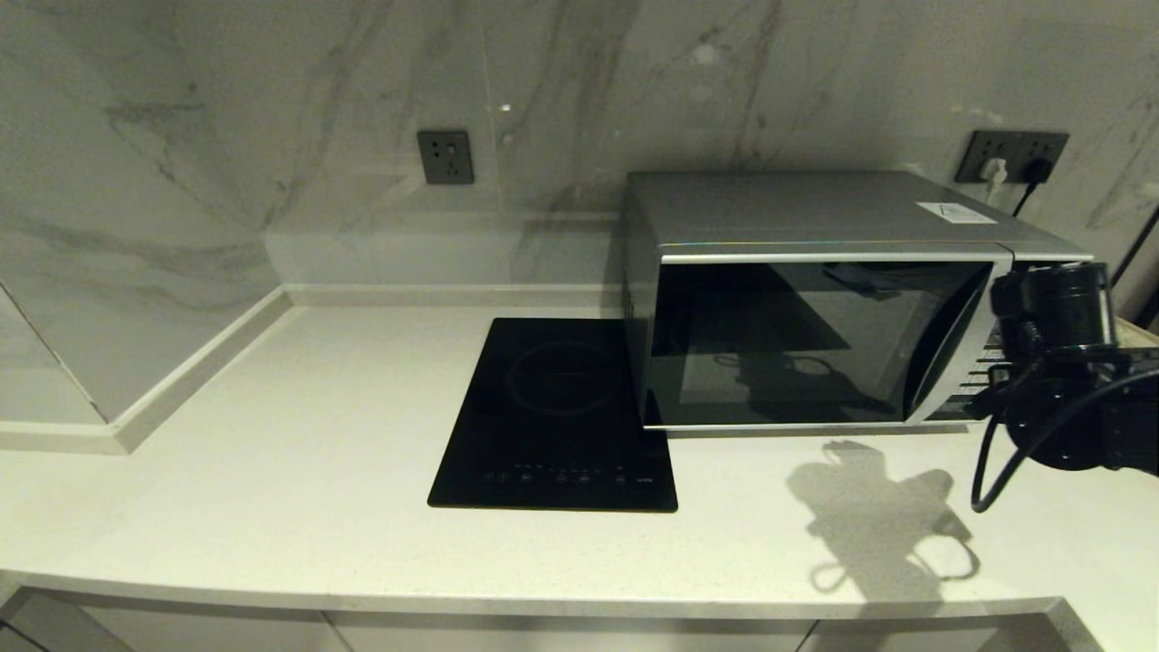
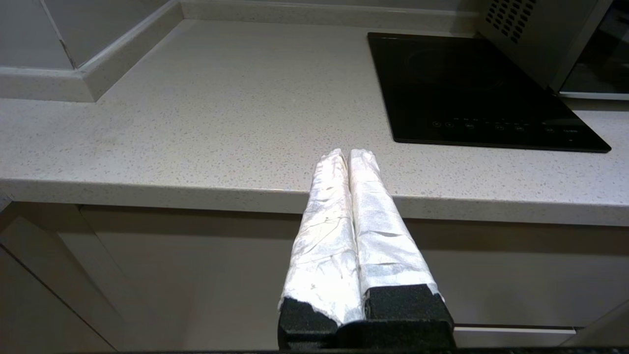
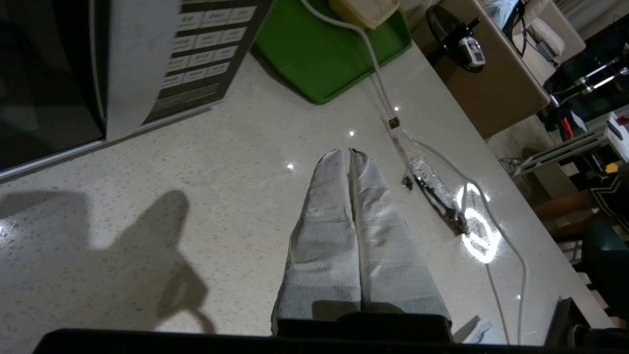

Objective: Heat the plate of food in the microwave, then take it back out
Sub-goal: Open the microwave oven

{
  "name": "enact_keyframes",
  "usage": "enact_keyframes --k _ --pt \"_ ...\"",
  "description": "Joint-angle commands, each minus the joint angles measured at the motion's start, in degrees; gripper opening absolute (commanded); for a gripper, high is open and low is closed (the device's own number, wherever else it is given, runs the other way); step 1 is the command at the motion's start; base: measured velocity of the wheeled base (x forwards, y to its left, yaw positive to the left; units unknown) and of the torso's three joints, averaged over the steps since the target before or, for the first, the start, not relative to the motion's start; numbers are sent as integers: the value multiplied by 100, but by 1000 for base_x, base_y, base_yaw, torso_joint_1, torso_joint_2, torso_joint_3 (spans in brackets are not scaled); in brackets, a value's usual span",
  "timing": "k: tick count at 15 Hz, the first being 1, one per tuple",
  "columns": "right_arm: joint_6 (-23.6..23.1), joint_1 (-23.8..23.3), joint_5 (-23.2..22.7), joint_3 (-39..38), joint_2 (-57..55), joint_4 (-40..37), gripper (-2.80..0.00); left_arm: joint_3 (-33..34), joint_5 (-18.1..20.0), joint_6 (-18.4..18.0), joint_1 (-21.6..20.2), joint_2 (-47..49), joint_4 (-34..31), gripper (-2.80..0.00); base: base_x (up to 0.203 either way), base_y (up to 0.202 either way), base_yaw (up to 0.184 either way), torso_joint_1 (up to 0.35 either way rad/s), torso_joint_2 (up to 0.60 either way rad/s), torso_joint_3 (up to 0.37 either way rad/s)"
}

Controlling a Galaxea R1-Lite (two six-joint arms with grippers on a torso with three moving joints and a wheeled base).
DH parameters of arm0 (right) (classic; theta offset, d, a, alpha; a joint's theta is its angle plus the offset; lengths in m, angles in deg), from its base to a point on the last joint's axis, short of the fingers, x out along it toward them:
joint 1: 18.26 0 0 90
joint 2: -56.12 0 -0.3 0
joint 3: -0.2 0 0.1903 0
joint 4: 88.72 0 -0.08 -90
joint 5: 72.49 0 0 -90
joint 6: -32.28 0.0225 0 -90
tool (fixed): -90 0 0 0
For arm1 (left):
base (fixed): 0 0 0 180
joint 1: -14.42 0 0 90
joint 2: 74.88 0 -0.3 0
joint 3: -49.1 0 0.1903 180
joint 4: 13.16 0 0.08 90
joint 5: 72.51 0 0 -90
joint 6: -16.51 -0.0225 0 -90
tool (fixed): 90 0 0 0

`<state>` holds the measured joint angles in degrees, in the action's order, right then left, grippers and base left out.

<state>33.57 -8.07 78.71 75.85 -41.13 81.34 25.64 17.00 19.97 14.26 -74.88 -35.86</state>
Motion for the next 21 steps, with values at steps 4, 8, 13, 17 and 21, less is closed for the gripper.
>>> enact_keyframes --k 4,8,13,17,21 --pt "31 297 108 914 -1210 341 0 1 -4 5 -2 0 4 -280 0 0 0 0 0 0" --pt "32 327 103 1487 -1601 350 0 1 -4 5 -2 0 4 -280 0 0 0 0 0 0" --pt "91 286 103 1531 -1767 362 0 1 -4 5 -2 0 4 -280 0 0 0 0 0 0" --pt "91 241 103 1575 -1806 371 0 1 -4 5 -2 0 4 -280 0 0 0 0 0 0" --pt "91 -26 103 1583 -1806 372 0 1 -4 5 -2 0 4 -280 0 0 0 0 0 0"
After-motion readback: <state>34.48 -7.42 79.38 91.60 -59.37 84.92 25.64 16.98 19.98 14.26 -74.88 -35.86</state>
